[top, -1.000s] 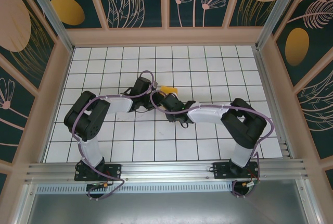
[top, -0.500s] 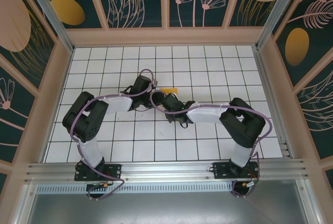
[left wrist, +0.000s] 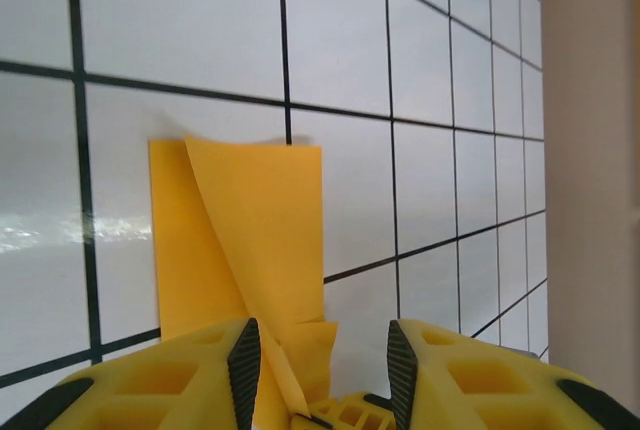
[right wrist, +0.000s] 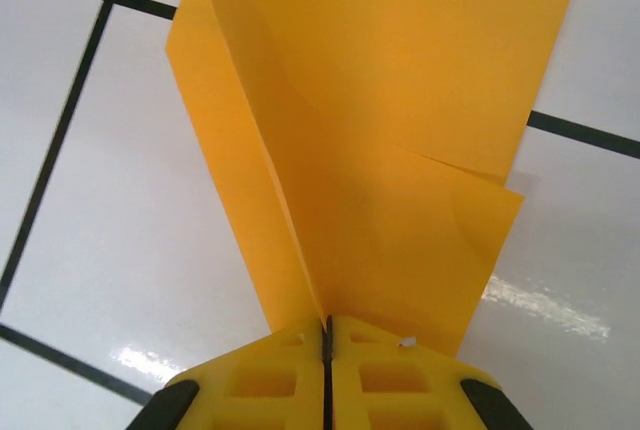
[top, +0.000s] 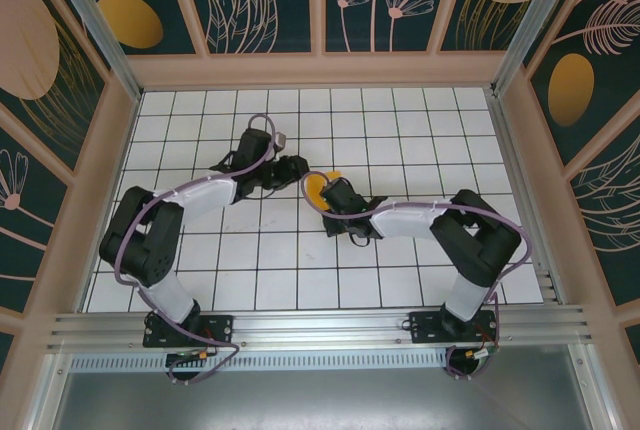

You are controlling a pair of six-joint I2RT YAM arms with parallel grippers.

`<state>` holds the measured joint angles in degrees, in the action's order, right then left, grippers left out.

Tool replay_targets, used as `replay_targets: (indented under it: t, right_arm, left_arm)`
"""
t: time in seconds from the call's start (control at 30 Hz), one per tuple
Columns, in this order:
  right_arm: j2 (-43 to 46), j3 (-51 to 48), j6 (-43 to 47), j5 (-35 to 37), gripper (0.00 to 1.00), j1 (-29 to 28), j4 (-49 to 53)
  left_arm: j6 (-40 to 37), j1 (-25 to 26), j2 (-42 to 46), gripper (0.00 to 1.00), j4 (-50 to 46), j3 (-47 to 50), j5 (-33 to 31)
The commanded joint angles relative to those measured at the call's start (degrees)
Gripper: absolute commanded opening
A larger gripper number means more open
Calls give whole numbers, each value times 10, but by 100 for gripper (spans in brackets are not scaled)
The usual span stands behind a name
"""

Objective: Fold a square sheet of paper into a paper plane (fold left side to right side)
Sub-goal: Fourth fold the wing at the center of the table.

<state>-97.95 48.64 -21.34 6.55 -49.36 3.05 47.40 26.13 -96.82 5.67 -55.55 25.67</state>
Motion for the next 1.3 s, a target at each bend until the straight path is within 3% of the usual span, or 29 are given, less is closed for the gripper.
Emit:
replay_targets:
  t: [0.0, 0.27, 0.63, 1.27]
  right_arm:
    - [35, -17, -10, -53, 10, 11, -35]
    - [61, -58, -31, -127, 9, 47, -99]
    - [55, -86, -46, -158, 9, 64, -133]
    - [40, -116, -69, -218, 10, 95, -194]
  left_arm:
    - [-15, -3, 15, 41, -5, 17, 10]
    - [10, 14, -10, 34, 50, 53, 37]
    - [27, 61, -98, 31, 68, 8, 37]
    - [32, 72, -155, 34, 72, -21, 35]
